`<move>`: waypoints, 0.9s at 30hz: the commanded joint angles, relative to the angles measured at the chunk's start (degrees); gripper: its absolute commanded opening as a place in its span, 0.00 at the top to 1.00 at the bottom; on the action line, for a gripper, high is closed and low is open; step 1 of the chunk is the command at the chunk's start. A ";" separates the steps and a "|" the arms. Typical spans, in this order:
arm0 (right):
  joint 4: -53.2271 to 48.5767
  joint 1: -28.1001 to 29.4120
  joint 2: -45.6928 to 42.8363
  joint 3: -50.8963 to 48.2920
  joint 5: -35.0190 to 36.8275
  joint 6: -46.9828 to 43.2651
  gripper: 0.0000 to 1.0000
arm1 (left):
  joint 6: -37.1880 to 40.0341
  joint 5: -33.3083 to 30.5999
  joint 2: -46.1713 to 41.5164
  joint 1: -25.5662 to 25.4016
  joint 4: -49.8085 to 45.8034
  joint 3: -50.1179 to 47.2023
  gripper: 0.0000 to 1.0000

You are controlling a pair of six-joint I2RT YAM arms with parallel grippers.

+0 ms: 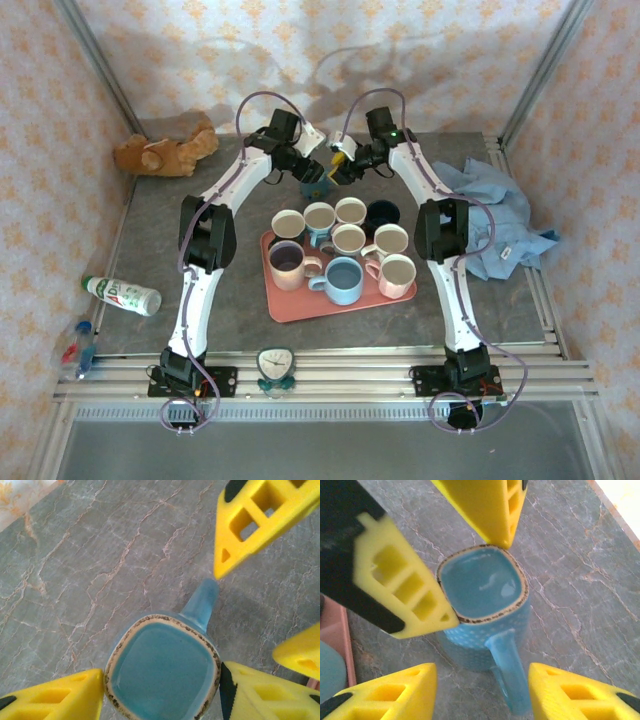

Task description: Turn the mug right side up

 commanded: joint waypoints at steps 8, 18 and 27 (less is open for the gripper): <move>-0.46 -0.13 2.20 2.09 -0.48 -2.40 0.49 | -6.09 3.63 -1.11 1.08 2.06 1.04 0.28; 3.52 -0.80 4.31 2.92 -2.50 -2.01 0.49 | -11.69 8.93 -9.79 4.03 7.20 -7.62 0.28; 5.57 -0.19 7.74 6.22 -2.26 -0.54 0.49 | -17.06 7.07 -14.43 4.58 11.30 -15.93 0.29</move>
